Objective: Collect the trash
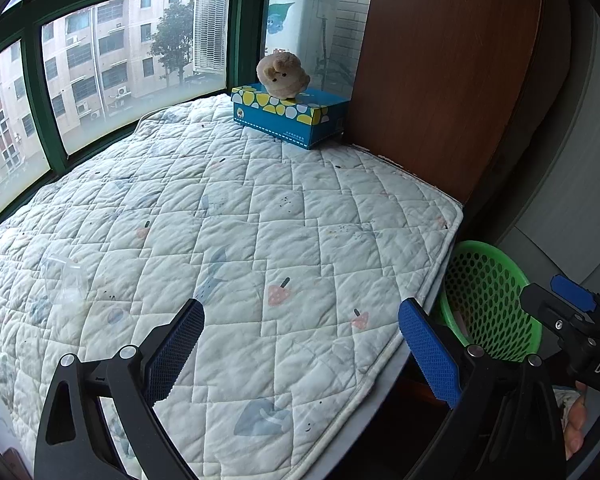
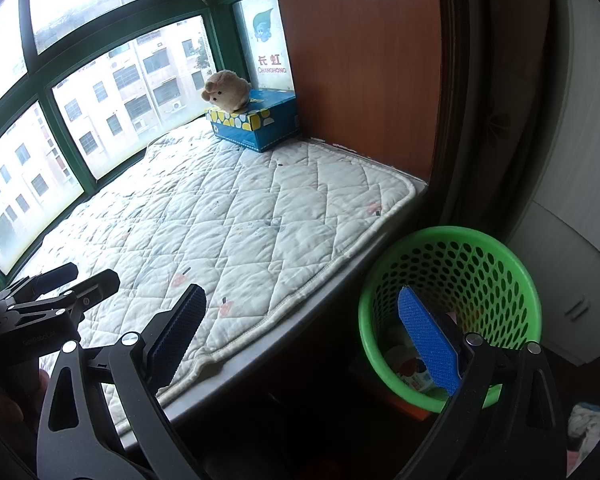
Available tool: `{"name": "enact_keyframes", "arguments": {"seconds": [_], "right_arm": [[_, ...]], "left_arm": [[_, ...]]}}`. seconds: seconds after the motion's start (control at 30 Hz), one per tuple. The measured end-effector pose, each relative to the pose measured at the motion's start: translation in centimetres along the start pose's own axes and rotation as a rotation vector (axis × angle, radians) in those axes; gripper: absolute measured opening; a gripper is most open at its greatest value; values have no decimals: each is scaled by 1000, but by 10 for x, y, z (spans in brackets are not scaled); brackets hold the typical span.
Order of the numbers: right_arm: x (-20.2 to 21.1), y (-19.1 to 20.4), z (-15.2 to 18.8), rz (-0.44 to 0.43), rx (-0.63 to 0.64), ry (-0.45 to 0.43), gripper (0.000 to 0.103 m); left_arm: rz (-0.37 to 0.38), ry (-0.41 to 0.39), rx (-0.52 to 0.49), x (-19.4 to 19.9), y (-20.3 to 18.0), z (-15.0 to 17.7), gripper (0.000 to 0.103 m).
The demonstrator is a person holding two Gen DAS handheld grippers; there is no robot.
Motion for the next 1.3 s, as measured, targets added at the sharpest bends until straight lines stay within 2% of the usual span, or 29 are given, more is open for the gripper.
{"name": "enact_keyframes", "arguments": {"seconds": [1.3], "right_arm": [[1,1,1,-2,-3,1,96]], "left_arm": [[-11,0,14,1,-1,4,94]]}}
Point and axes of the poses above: each gripper's, at about its wrist camera, not at the fingertips, and x roughly against the way its jaws point, y to its left, z to its underside, the point moved 7 cm from there along -x, roughly the way its jaws point, and after that the axes turned 1 degree about y, right-handed, at the moved point
